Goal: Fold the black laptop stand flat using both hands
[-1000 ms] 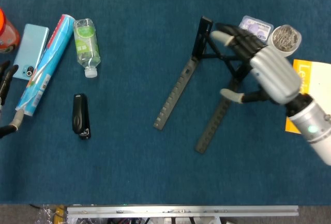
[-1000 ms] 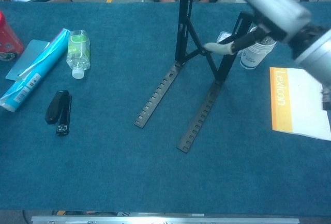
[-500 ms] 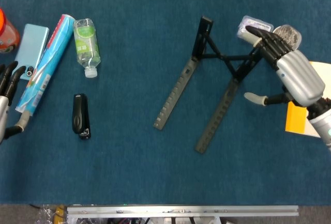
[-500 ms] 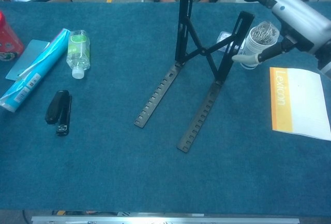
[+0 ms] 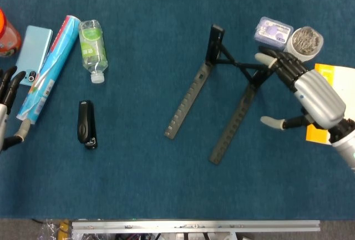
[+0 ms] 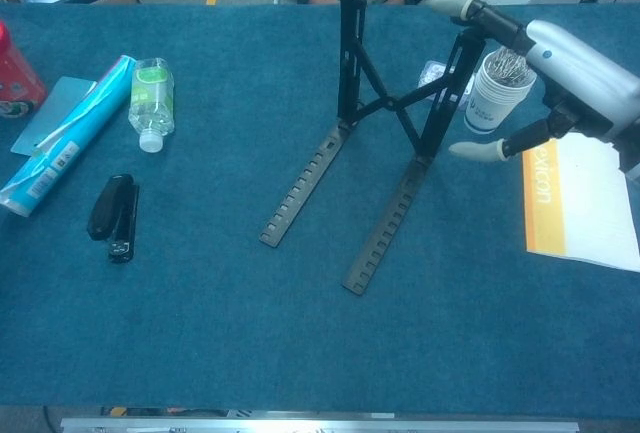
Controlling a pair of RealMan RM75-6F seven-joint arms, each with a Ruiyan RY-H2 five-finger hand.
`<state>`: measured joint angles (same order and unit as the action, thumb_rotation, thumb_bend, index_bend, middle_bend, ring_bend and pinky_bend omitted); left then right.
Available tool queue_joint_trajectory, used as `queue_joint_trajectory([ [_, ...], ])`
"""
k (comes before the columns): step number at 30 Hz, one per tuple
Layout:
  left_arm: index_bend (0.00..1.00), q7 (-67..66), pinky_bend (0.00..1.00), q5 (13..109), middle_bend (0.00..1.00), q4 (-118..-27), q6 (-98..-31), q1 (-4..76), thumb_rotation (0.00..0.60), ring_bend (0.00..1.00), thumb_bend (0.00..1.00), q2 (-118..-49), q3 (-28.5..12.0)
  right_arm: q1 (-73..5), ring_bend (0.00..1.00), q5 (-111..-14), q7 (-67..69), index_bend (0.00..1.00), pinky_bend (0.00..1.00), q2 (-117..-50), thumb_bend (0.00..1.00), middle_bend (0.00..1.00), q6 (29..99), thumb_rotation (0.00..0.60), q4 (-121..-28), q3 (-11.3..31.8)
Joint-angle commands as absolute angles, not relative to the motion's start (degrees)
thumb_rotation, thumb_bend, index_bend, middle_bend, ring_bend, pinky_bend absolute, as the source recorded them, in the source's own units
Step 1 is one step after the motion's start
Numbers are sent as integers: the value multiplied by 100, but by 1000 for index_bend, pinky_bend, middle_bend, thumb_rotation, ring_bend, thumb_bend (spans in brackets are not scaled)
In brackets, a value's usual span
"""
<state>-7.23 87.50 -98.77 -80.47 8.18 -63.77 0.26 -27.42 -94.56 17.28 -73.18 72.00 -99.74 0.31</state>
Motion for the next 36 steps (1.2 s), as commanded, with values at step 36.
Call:
queue_joint_trajectory([
  [36, 0, -981, 0, 9175, 44, -10025, -7341, 1463, 600, 0, 343, -6098, -23, -2834, 0, -10321, 420, 0, 117, -7136, 78, 40, 6894, 600, -9687, -352],
])
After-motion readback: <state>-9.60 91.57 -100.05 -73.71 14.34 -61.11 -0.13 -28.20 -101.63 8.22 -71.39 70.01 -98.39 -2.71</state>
